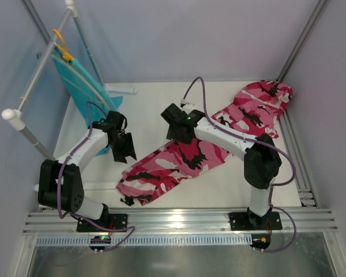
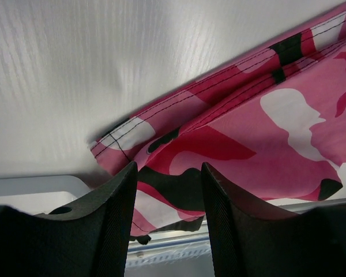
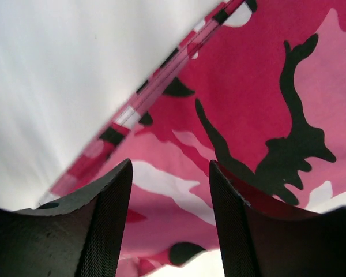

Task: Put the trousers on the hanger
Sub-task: Fold the trousers

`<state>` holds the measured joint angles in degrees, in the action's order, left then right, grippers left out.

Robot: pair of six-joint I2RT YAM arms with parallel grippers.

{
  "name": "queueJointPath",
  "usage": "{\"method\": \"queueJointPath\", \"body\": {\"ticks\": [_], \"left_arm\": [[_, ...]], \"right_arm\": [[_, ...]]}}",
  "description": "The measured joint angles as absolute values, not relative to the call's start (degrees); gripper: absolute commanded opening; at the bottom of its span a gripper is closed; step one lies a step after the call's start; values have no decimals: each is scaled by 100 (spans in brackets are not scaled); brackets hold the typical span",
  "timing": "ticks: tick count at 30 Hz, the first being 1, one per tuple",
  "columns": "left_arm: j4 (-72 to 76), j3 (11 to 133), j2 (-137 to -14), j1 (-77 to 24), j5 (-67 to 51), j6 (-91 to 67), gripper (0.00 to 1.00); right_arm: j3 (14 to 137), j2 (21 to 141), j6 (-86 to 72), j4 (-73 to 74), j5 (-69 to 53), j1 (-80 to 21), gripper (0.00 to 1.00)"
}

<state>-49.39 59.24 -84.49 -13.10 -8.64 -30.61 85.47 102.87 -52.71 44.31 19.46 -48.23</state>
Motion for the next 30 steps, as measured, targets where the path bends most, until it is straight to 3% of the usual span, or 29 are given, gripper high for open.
{"method": "queueJointPath", "body": {"ticks": [3,8,30], "left_arm": [[-4853,5760,-8447,-1337,-886,-3076,49],[-4670,5535,-8407,-1339,-974,-3105,49],[-4215,5214,-7996,-1339,-1297,-3214,49]], "right_arm": [[9736,11133,-5798,5229,2163,-4703,57],[10711,11819,-6589,6077,2161,-4668,54],[11229,13233,-7546,6410,1549,-4445,48]]}}
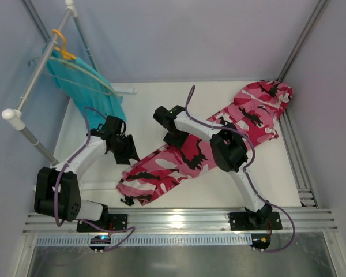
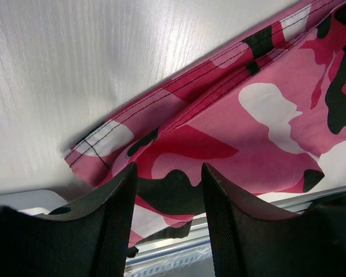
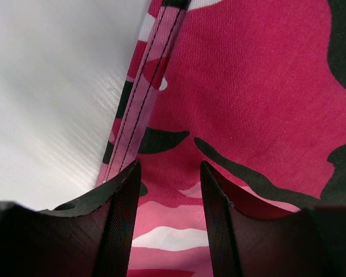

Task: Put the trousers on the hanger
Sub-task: Fold the trousers

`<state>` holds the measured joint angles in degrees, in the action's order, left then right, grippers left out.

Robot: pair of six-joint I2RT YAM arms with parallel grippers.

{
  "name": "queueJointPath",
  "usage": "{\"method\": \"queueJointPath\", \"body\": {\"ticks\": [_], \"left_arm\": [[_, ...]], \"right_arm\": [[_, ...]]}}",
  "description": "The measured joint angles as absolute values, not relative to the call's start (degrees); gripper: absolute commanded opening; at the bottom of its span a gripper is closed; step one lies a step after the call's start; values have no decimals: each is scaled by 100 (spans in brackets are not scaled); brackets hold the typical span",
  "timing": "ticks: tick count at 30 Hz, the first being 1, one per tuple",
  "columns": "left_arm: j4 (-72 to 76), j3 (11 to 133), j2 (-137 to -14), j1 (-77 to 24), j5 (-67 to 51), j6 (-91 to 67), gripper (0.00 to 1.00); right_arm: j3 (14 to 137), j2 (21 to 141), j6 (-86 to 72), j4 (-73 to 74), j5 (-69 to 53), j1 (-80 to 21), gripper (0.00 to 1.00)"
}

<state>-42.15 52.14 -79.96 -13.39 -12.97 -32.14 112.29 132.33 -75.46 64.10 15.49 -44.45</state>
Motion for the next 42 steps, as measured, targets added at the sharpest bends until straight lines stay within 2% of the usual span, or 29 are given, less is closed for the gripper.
{"method": "queueJointPath", "body": {"ticks": [9,11,14,17,22,25,29,32,36,37,39,40,41,42], "left_arm": [[-4176,5166,-7996,-1341,-1330,-3256,49],[-4174,5157,-7996,-1339,-1358,-3253,49],[-4180,5148,-7996,-1341,-1391,-3251,50],[-4191,5151,-7994,-1341,-1345,-3234,50],[-4270,5238,-7996,-1341,-1219,-3205,50],[-4307,5271,-8053,-1343,-1111,-3100,50],[-4351,5273,-8309,-1343,-1168,-2991,50],[-4421,5280,-8486,-1356,-1236,-2864,54],[-4462,5315,-8576,-1367,-1258,-2768,53],[-4458,5336,-8626,-1372,-1267,-2759,51],[-4436,5365,-8777,-1376,-1308,-2755,41],[-4434,5371,-8855,-1376,-1330,-2749,34],[-4436,5378,-8938,-1376,-1367,-2740,21],[-4438,5391,-9032,-1376,-1398,-2742,15]], "right_arm": [[11229,13262,-7559,6187,1476,-4440,48],[11229,13262,-7546,6143,1437,-4440,42],[11085,13218,-7190,5902,1260,-4440,41],[10315,12803,-6322,5098,939,-4453,44],[7843,11306,-4995,3159,202,-4633,46],[6877,10521,-4289,2506,-86,-4790,47],[6716,10145,-3524,2003,-285,-4982,50],[6707,10018,-3192,1732,-316,-5030,49],[7035,10191,-3288,2086,45,-4921,47],[7194,10300,-3304,2174,73,-4890,47],[7474,10510,-3262,2196,43,-4838,49],[7498,10543,-3188,2128,-27,-4829,50],[7456,10534,-3081,2060,-69,-4849,50],[7325,10460,-2954,1918,-115,-4912,50]]}}
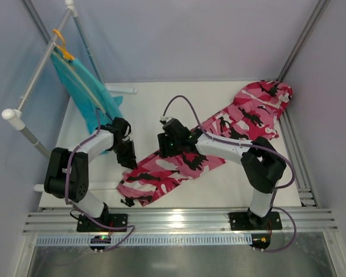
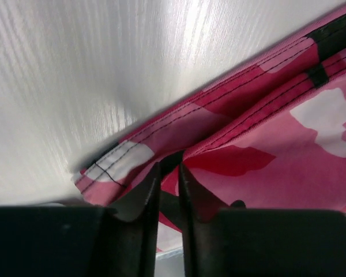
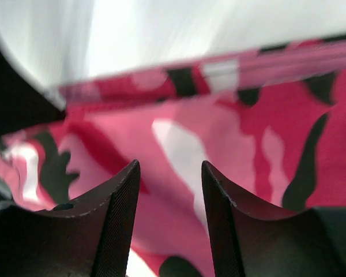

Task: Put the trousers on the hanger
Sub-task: Fold the trousers

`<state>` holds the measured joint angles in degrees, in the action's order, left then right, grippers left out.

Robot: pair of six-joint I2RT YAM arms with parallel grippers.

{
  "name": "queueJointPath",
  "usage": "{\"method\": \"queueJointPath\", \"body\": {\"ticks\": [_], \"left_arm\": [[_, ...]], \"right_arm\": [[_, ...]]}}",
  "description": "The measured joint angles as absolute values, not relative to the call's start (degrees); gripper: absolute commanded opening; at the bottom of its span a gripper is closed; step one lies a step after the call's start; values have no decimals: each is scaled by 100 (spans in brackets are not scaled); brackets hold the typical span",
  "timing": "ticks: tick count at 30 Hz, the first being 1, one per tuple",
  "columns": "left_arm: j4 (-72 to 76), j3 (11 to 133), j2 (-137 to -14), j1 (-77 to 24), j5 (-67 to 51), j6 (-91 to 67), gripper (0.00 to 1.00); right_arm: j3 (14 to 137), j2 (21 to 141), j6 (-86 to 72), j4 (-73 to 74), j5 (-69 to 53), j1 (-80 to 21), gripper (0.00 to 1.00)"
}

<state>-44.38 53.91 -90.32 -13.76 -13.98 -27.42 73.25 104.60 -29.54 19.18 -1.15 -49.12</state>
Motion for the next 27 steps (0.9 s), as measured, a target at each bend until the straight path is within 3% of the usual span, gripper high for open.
{"method": "queueJointPath", "body": {"ticks": [3,11,17,24,26,27], "left_arm": [[-4442,5483,-9288,-1376,-1457,-2672,3],[-4416,5839,-9581,-1378,-1518,-2655,1],[-4386,5911,-9769,-1376,-1605,-2665,6],[-4392,5970,-9852,-1378,-1621,-2668,2],[-4375,6007,-9902,-1378,-1660,-2668,1],[-4370,6020,-9922,-1378,-1682,-2672,0]], "right_arm": [[6737,10060,-2683,1653,-222,-5221,52],[5793,8936,-1678,819,-290,-6484,52],[5828,9417,-1155,183,-497,-7133,52],[6020,10243,-974,47,-390,-7391,52],[6049,10328,-958,40,-314,-7485,49],[6053,10346,-954,40,-283,-7526,40]]}}
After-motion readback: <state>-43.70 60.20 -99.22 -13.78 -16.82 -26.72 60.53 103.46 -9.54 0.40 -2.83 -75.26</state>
